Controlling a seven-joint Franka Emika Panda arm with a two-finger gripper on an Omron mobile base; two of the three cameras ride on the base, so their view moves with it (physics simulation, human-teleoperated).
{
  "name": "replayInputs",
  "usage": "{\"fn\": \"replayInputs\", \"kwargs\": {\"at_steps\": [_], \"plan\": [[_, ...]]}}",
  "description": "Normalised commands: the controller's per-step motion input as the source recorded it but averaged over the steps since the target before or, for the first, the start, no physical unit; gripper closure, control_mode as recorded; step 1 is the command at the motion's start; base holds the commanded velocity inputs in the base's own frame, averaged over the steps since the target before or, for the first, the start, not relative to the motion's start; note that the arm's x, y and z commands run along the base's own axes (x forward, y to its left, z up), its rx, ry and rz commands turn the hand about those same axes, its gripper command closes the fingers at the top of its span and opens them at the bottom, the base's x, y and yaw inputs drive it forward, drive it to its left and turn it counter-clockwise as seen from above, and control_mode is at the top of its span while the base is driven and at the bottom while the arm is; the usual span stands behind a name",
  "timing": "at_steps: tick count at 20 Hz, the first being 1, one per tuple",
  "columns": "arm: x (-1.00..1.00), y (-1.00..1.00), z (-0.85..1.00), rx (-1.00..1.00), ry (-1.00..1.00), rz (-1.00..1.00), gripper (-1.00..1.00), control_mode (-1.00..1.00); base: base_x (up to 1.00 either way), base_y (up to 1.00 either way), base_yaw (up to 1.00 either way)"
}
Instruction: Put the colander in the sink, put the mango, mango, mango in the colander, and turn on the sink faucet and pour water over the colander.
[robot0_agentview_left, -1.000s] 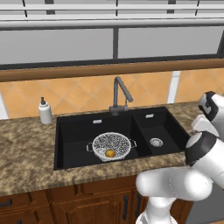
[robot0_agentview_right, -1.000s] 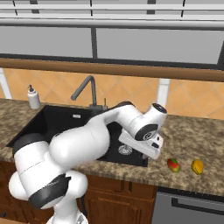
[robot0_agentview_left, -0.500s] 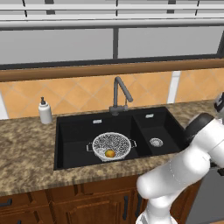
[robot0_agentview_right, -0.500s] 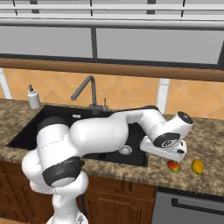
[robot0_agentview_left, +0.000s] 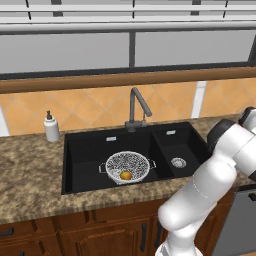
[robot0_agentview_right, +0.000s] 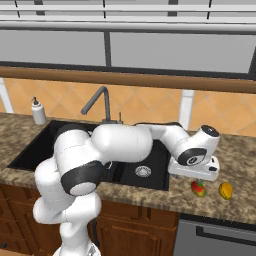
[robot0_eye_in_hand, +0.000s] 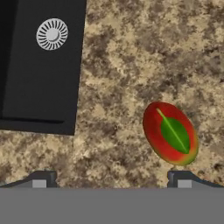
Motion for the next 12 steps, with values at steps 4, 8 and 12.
{"fn": "replayInputs", "kwargs": {"at_steps": [4,8,12], "plan": [[0.00,-0.19,-0.34,-0.04,0.00,0.01,-1.00,-1.00,0.00,0.00,0.00],[0.26,-0.23,-0.36,-0.09,0.03,0.02,-1.00,-1.00,0.00,0.00,0.00],[0.31,-0.25,-0.22,-0.04,0.02,0.04,-1.00,-1.00,0.00,0.00,0.00]]}}
